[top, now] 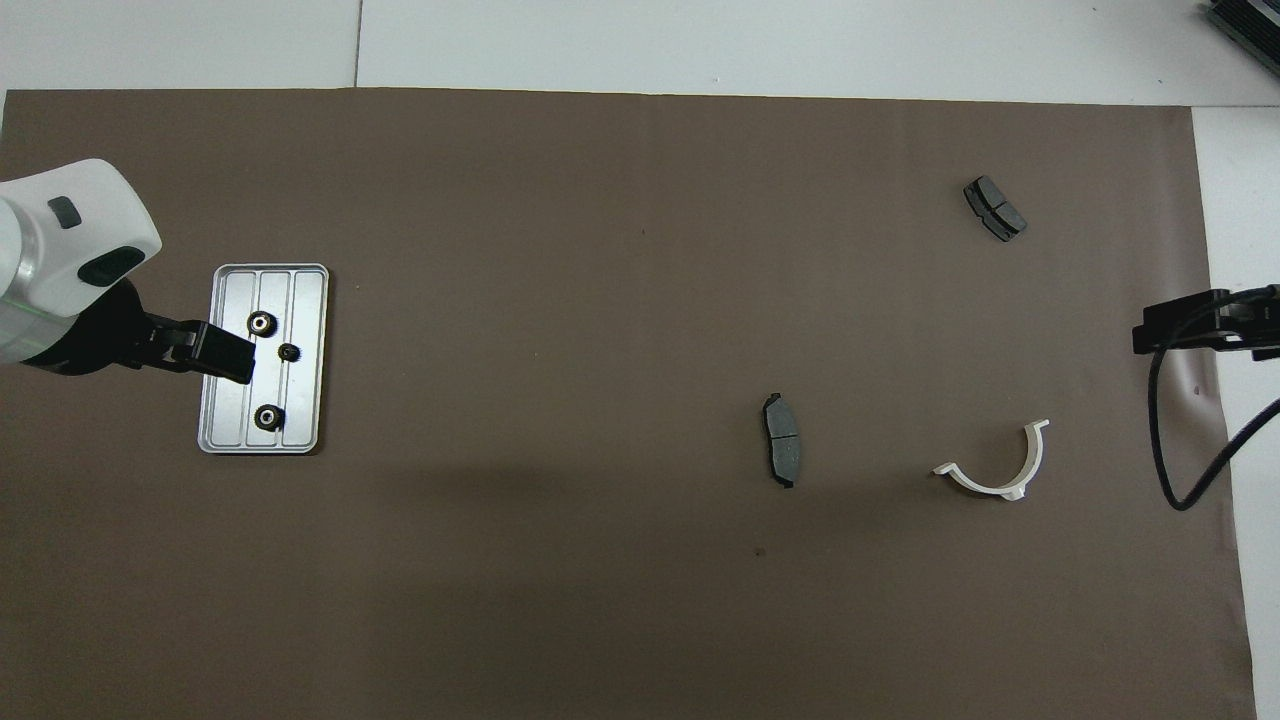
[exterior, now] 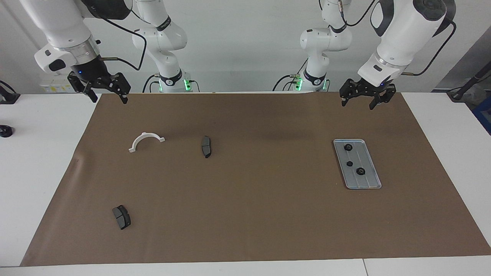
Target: Pick bearing gear from pile to tray
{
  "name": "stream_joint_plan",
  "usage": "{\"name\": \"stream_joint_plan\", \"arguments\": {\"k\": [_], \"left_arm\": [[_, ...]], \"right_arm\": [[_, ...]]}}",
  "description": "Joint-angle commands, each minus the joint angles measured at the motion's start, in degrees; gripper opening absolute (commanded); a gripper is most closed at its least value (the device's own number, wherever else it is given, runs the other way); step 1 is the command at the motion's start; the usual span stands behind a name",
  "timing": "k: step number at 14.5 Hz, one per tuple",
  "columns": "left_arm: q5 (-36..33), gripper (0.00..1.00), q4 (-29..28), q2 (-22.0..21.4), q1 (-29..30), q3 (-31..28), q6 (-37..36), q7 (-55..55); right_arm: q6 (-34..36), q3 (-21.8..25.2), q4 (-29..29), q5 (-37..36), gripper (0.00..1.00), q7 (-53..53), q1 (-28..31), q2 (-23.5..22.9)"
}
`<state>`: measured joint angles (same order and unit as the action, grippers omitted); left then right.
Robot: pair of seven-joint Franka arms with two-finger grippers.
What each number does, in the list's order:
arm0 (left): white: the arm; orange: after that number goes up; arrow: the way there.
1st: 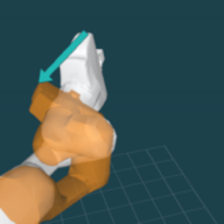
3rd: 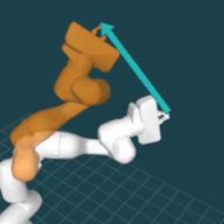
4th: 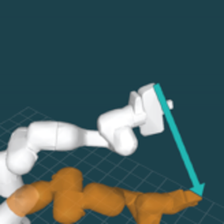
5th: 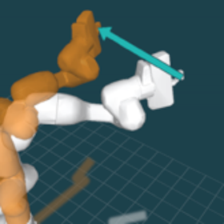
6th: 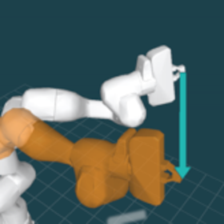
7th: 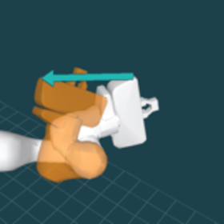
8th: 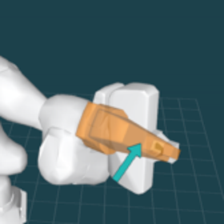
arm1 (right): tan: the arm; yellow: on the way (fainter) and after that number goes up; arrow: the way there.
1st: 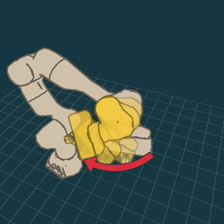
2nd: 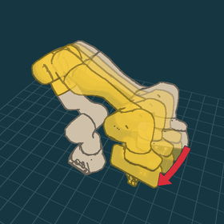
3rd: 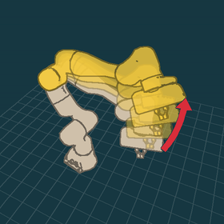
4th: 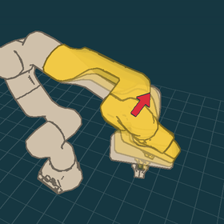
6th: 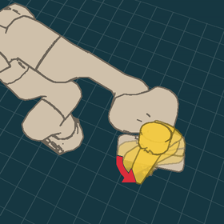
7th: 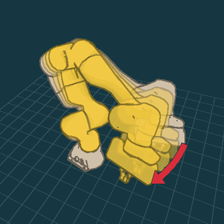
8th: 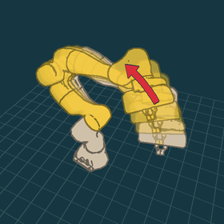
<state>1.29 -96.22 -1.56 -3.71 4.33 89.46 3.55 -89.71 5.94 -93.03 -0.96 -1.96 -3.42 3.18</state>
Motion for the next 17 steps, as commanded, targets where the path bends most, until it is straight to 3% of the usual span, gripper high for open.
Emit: {"name": "stream_joint_plan", "arguments": {"k": [1,17], "left_arm": [[-1.03,1.00,-1.61,-1.96,0.89,-0.46,0.10,-0.38],[-3.13,1.00,1.91,-0.11,2.22,-0.37,1.16,0.06]], "right_arm": [[0.59,-0.06,-1.28,0.96,1.00,0.81,0.17,1.39],[0.68,-0.06,-1.28,0.96,1.00,0.81,0.17,1.39]]}}
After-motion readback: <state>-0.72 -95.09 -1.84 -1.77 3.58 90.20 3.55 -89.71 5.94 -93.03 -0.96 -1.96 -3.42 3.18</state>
